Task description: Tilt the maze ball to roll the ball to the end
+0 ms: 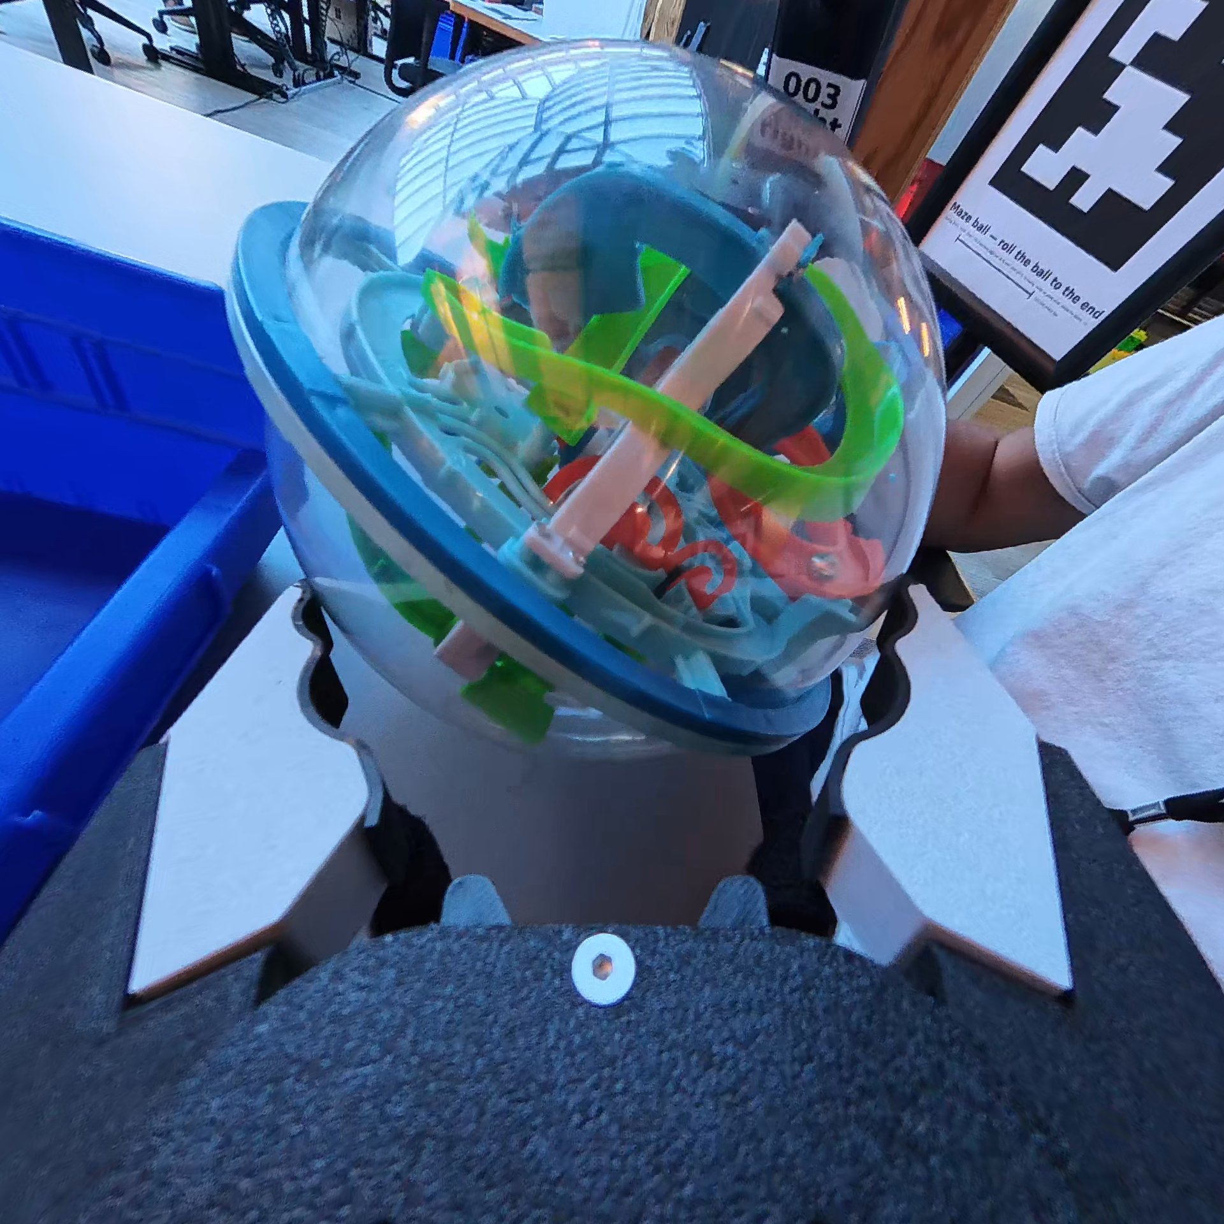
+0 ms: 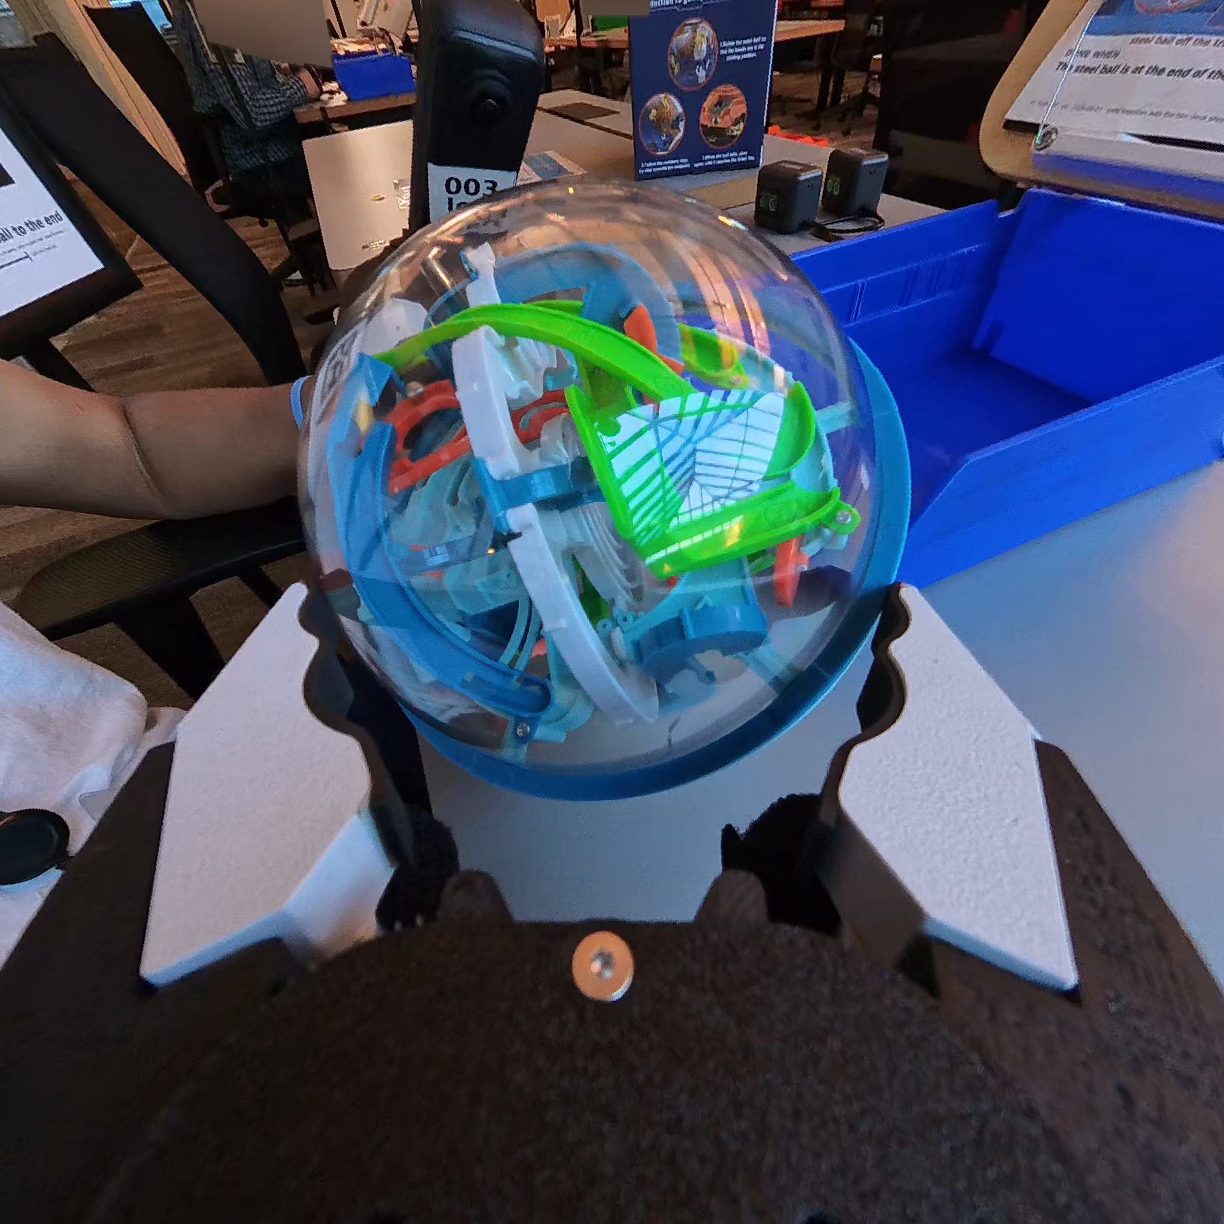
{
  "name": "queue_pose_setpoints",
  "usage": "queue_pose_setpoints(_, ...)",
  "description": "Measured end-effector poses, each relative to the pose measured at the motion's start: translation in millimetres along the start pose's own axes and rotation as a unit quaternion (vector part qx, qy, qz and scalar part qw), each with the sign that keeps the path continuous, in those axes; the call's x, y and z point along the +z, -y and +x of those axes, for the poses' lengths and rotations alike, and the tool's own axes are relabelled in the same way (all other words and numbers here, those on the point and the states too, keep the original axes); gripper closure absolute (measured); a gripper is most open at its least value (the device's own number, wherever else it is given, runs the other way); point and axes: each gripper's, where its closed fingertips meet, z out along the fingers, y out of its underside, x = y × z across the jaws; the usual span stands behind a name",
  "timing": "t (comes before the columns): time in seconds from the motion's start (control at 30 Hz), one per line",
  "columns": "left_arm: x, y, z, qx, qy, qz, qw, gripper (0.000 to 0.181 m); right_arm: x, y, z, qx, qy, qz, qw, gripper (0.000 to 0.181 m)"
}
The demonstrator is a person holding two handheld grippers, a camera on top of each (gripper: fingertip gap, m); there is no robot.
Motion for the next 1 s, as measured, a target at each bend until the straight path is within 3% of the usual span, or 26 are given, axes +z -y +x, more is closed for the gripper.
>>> queue_pose_setpoints(0.6,-5,4,-5,-0.011,0.038,-0.028,0.999,0.025,10,-13,4,0.048,0.03,0.019,0.998,0.027)
queue_pose_setpoints(1.0,8,6,7,-0.193,0.082,-0.059,0.976,0.025,-3,-13,9,0.2,0.136,0.096,0.966,0.027)
